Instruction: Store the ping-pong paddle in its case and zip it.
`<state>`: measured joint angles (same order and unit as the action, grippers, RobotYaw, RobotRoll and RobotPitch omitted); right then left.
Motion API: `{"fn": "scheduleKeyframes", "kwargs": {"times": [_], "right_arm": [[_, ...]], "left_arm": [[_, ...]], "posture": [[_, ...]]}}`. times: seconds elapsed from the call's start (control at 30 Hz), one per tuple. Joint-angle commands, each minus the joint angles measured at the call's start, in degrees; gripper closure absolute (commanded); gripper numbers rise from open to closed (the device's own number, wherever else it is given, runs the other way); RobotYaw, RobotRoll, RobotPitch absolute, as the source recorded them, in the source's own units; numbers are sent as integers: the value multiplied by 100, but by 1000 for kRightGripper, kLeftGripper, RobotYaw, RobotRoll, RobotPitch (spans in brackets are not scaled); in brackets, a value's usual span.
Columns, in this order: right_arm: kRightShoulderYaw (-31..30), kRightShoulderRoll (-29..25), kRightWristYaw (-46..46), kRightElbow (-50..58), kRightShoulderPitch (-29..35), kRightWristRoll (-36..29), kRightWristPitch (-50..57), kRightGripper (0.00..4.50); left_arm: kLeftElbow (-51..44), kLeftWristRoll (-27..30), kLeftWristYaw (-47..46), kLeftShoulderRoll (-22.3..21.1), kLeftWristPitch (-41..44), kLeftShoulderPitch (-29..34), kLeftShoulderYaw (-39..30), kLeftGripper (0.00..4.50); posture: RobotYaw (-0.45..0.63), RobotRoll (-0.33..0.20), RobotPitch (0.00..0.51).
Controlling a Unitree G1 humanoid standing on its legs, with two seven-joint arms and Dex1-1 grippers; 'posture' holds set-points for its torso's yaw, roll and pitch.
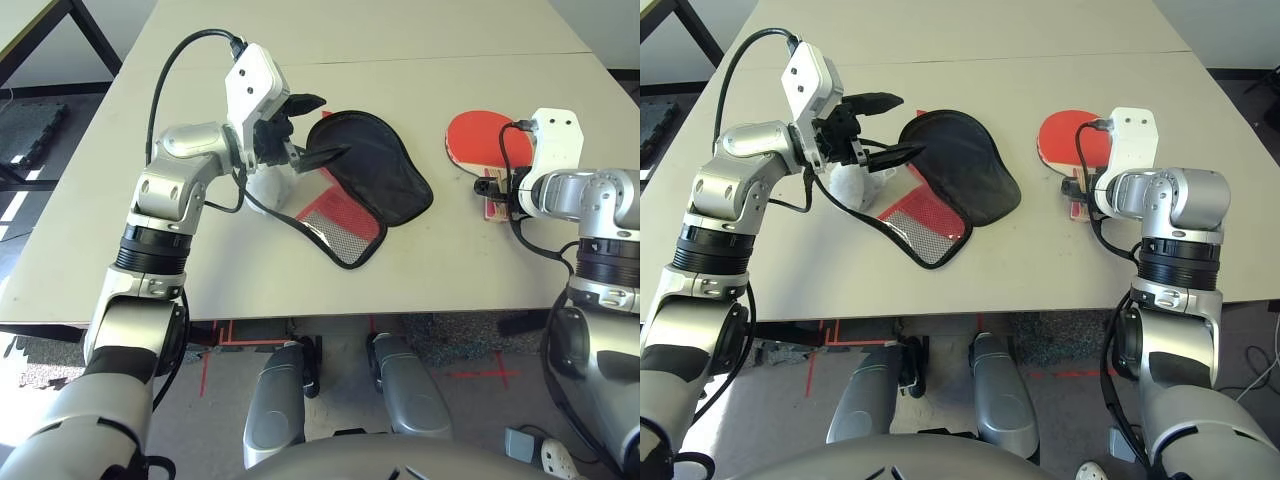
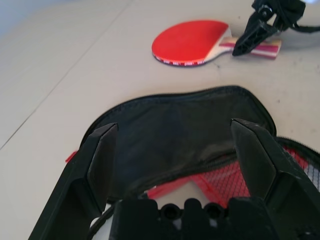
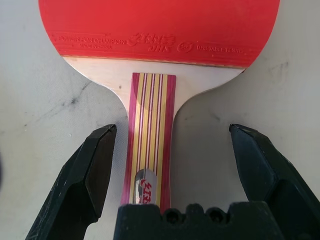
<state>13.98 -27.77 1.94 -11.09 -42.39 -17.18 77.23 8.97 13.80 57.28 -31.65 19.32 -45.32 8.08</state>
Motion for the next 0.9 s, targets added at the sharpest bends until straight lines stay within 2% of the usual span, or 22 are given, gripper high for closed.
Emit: {"fn": "scheduleKeyframes", "kwargs": {"times": [0.03,0.23,0.37,0.57,0.73,0.9], "right_arm": [[-181,1,169,-309,-88,123,-136,0],[-233,74,273,-526,-118,248,-149,0],[-308,65,314,-362,-74,332,-117,1200],[-609,-131,413,129,-38,478,-176,3313],[-1059,-442,615,710,-52,699,-551,3408],[-1325,-476,1019,1258,-216,609,-700,3408]], "left_arm": [[-186,-276,179,-210,96,56,275,14],[-276,-397,215,-295,207,84,355,14],[-262,-447,194,-297,157,121,343,0],[-231,-515,212,-307,117,168,314,0],[-168,-565,201,-314,44,162,284,0],[-187,-563,215,-339,35,182,274,0]], "posture": [[-202,0,213],[-191,0,213],[-185,0,211],[-182,0,205],[-180,0,198],[-168,0,191]]}}
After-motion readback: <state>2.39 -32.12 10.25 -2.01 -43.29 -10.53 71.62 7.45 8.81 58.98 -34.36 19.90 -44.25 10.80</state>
